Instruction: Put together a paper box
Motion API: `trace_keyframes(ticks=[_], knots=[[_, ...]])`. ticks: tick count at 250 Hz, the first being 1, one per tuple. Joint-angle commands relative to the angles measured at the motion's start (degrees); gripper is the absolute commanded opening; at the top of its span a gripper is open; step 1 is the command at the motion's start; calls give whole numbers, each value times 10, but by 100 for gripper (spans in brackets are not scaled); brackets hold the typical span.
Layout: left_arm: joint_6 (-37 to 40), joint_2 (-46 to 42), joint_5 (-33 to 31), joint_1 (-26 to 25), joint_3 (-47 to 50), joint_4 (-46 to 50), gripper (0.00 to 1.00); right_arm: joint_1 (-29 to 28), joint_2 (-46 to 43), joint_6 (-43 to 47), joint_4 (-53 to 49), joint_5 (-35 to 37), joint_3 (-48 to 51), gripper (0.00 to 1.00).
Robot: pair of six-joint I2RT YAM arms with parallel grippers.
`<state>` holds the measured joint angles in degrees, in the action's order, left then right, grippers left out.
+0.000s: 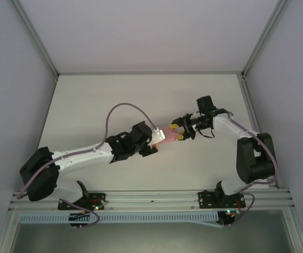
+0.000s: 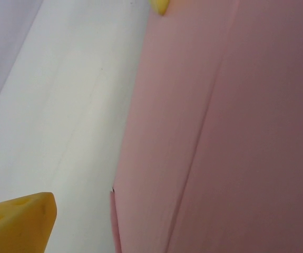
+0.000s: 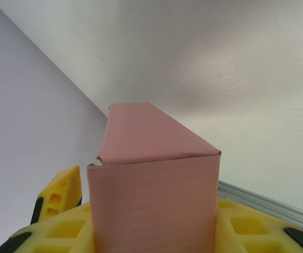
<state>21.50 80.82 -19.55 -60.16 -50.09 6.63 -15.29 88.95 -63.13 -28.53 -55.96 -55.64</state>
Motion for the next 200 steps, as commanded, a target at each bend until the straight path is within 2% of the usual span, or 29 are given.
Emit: trace_keyframes(ticks=[1,31,40,61,86,96,113,140,147,150,177,190,200], knots=[[25,20,-69,-8,18,-63,87,-6,2,-18,0,-67,10,32],[33,27,-86,-9,20,-74,78,-6,-13,-14,-9,-65,11,32],[34,26,-87,-10,20,-79,71,-7,-18,-17,-10,-63,12,32],[31,23,-82,-14,16,-83,70,-8,-25,-18,-8,-59,18,36],[33,19,-78,-18,13,-84,62,-9,-29,-13,-9,-56,26,48],[33,19,-79,-18,14,-87,57,-9,-32,-11,-8,-49,28,57],[36,19,-81,-18,19,-90,56,-9,-43,-16,8,-32,30,63],[27,21,-63,-17,12,-65,49,-5,-73,-19,47,5,29,79],[22,21,-57,-17,10,-57,49,0,-81,-9,48,24,26,96],[21,21,-50,-18,9,-52,49,1,-86,-4,46,33,24,99],[15,17,-15,-11,7,-29,48,27,-131,70,5,161,2,100],[7,19,2,-8,-1,-8,47,37,-160,111,-18,255,-10,100],[6,21,39,-1,-11,21,47,37,-189,149,-26,337,-16,100]])
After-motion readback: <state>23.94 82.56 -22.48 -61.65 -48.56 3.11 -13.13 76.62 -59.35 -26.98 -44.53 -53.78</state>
